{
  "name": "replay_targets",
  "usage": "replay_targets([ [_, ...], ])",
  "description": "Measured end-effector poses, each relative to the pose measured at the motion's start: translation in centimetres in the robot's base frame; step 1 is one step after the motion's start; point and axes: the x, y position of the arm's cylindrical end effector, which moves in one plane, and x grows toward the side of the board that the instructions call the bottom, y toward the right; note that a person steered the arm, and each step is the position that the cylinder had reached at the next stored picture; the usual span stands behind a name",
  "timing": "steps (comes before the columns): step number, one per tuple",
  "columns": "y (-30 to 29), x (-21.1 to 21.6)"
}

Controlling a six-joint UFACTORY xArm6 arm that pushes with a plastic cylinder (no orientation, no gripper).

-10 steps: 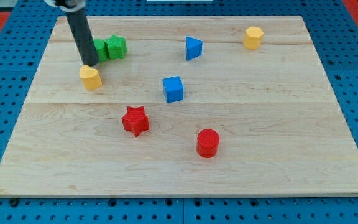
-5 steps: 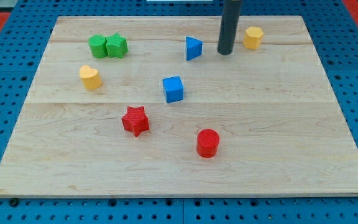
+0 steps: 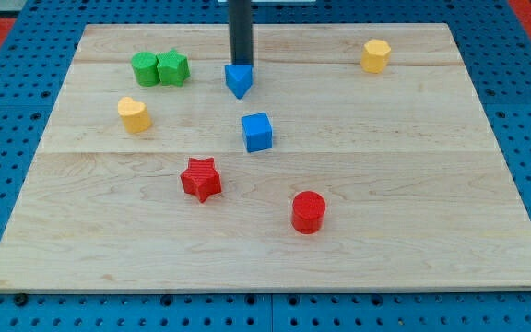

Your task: Move the blue triangle into the blue cube

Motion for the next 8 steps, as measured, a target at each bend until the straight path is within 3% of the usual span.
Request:
replay_targets([
  [3, 1.2, 5.9],
  [4, 1.3, 1.4],
  [5, -1.2, 5.1],
  [6, 0.5, 9.5],
  [7, -3.2, 10.9],
  [8, -9.6, 15.5],
])
